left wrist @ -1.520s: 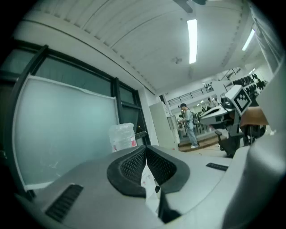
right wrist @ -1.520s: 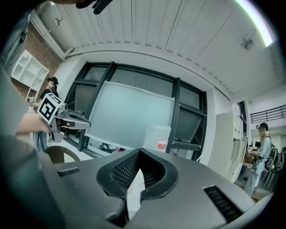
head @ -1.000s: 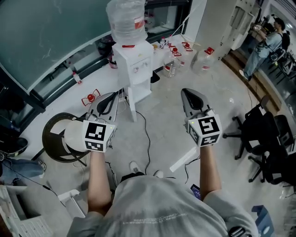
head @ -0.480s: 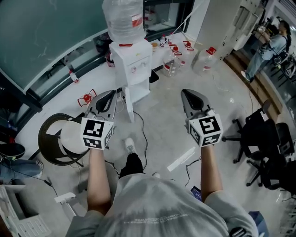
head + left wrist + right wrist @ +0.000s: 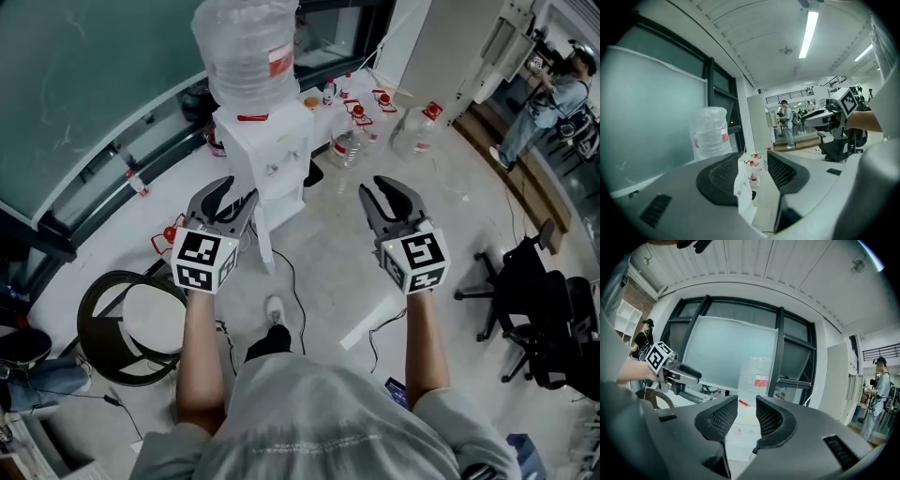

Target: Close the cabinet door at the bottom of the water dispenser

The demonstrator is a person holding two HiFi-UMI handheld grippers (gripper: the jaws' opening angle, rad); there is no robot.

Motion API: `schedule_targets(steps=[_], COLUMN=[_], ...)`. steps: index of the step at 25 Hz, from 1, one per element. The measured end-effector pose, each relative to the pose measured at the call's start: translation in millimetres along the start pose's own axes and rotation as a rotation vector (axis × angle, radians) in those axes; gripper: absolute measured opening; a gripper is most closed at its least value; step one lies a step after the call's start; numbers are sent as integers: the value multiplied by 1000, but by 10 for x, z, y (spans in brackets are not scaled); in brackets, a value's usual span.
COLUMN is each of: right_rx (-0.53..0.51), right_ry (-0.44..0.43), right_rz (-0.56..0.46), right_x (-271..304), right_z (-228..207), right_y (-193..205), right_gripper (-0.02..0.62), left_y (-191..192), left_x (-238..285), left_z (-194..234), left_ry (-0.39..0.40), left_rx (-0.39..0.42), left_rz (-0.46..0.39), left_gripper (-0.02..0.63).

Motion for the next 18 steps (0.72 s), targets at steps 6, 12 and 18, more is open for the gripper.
schedule_targets(steps=[6,12,18], right_rx=[56,105,237], right_ry=[-7,-26,-86], right_rz=[93,198,322], right_x=[934,1532,1910], right_z=[-46,11,182], right_y=[301,754,1743], right_gripper=[256,275,302], left_y=[419,1163,2282], left_x=[728,1220,1618], left_z=[596,957,959], left_ry=[68,143,218], left_rx=[-21,-95,-235], left_rz=[102,246,448], left_gripper=[245,245,285])
Point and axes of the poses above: the fingertips, and each gripper's own axes: x forward along the fingers, z to its left, y out of its underside, the point moved 1 cm from there along -x, backward along the fingers, and after that the axes turned 9 degrees about -x, right-handed, at the moved point
